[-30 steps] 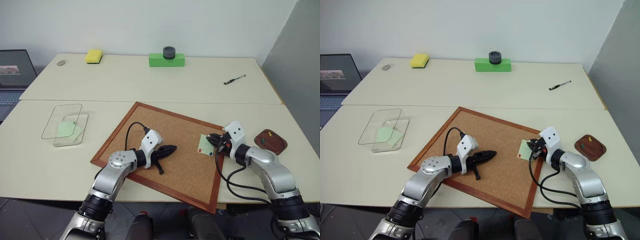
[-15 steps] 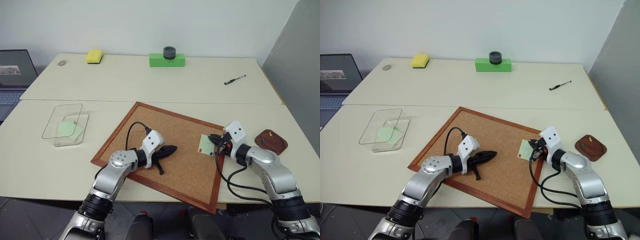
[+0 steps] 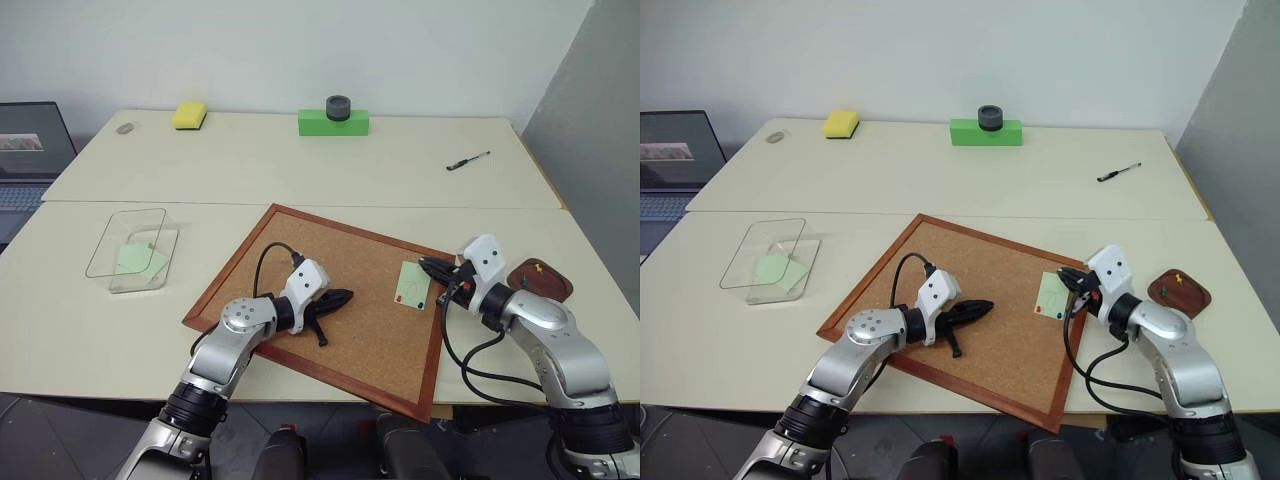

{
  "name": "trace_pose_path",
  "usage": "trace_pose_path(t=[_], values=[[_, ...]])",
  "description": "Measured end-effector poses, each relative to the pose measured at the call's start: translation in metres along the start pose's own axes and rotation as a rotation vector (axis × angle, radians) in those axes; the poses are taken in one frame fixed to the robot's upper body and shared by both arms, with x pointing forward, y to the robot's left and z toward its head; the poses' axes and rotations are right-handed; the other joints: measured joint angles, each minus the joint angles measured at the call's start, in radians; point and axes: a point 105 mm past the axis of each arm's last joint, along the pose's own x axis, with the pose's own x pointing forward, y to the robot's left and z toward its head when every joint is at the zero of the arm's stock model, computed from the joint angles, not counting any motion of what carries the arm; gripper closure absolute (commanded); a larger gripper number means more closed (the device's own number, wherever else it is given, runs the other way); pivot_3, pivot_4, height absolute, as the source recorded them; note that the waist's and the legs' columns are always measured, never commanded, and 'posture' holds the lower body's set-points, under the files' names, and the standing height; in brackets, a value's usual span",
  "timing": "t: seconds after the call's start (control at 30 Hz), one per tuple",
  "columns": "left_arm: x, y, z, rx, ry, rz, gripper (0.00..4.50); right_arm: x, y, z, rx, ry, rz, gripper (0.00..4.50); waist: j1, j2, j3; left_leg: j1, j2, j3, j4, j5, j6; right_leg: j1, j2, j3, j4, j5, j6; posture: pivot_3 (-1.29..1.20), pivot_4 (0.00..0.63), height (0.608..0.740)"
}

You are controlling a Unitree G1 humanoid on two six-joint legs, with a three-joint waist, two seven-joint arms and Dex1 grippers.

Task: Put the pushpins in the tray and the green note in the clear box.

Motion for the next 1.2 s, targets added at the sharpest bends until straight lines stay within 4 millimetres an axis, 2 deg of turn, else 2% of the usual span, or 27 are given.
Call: trace_pose_path(t=[0.23, 0.33, 0.43, 0.53, 0.63, 0.83, 1.03, 1.13, 1.17, 1.2], values=[[-0.001, -0.001, 0.0, 0.007, 0.001, 0.0, 4.5, -0.025, -0.018, 0.009, 0.007, -0.017, -0.102, 4.49, 0.0, 0.0, 0.0, 0.0, 0.0, 0.0, -0.001, 0.0, 0.0, 0.0, 0.0, 0.0, 0.0, 0.0, 0.0, 0.0, 0.15, 0.74], [-0.001, -0.002, 0.0, 0.012, 0.003, 0.002, 4.5, -0.048, -0.03, 0.001, 0.0, 0.032, -0.178, 4.49, 0.001, 0.0, 0.0, 0.0, 0.0, 0.0, -0.001, 0.0, 0.0, 0.0, 0.0, 0.0, -0.001, 0.0, 0.0, 0.0, 0.15, 0.74], [-0.001, -0.002, 0.0, 0.013, 0.004, 0.004, 4.5, -0.071, -0.041, -0.016, -0.023, 0.122, -0.252, 4.49, 0.0, 0.0, 0.0, -0.001, 0.0, 0.0, -0.001, 0.0, 0.0, 0.0, 0.0, 0.0, -0.002, 0.0, 0.0, 0.0, 0.15, 0.74], [-0.003, -0.003, -0.001, 0.014, 0.006, 0.011, 4.5, -0.097, -0.066, -0.032, -0.085, 0.224, -0.392, 4.49, -0.004, 0.001, -0.001, 0.0, 0.0, 0.001, -0.001, 0.0, 0.0, 0.0, 0.0, 0.001, -0.002, -0.001, -0.001, 0.0, 0.15, 0.74], [-0.004, -0.002, -0.002, 0.014, 0.015, 0.015, 4.5, -0.111, -0.085, -0.039, -0.124, 0.278, -0.495, 4.49, -0.01, 0.001, -0.001, 0.0, 0.0, 0.001, -0.001, 0.0, 0.0, 0.0, 0.0, 0.001, -0.002, -0.001, -0.001, 0.0, 0.15, 0.74], [-0.005, -0.002, -0.001, 0.016, 0.02, 0.014, 4.5, -0.119, -0.099, -0.055, -0.143, 0.346, -0.536, 4.49, -0.017, 0.002, -0.001, 0.0, 0.0, 0.001, -0.001, 0.0, 0.0, 0.0, 0.0, 0.001, -0.003, -0.001, -0.001, 0.0, 0.15, 0.74], [-0.006, -0.002, -0.001, 0.014, 0.026, 0.013, 4.5, -0.111, -0.112, -0.058, -0.162, 0.366, -0.534, 4.49, -0.022, 0.002, -0.001, 0.0, 0.0, 0.001, -0.001, 0.0, 0.0, 0.001, 0.0, 0.001, -0.003, -0.001, -0.001, 0.0, 0.15, 0.74], [-0.006, -0.003, -0.001, 0.014, 0.027, 0.012, 4.5, -0.109, -0.117, -0.065, -0.148, 0.385, -0.536, 4.49, -0.022, 0.002, -0.001, 0.0, 0.0, 0.001, -0.001, 0.0, 0.0, 0.001, 0.0, 0.001, -0.003, -0.001, -0.001, 0.0, 0.15, 0.74], [-0.006, -0.003, -0.001, 0.014, 0.027, 0.012, 4.5, -0.108, -0.117, -0.068, -0.142, 0.393, -0.535, 4.01, -0.022, 0.002, -0.001, 0.0, 0.0, 0.001, -0.001, 0.0, 0.0, 0.001, 0.0, 0.001, -0.003, -0.001, -0.001, 0.0, 0.15, 0.74], [-0.006, -0.003, -0.001, 0.015, 0.027, 0.012, 4.5, -0.107, -0.117, -0.07, -0.137, 0.4, -0.529, 3.95, -0.022, 0.002, -0.001, 0.0, 0.0, 0.001, -0.002, 0.0, 0.0, 0.001, 0.0, 0.001, -0.003, -0.001, -0.001, 0.0, 0.15, 0.74]])
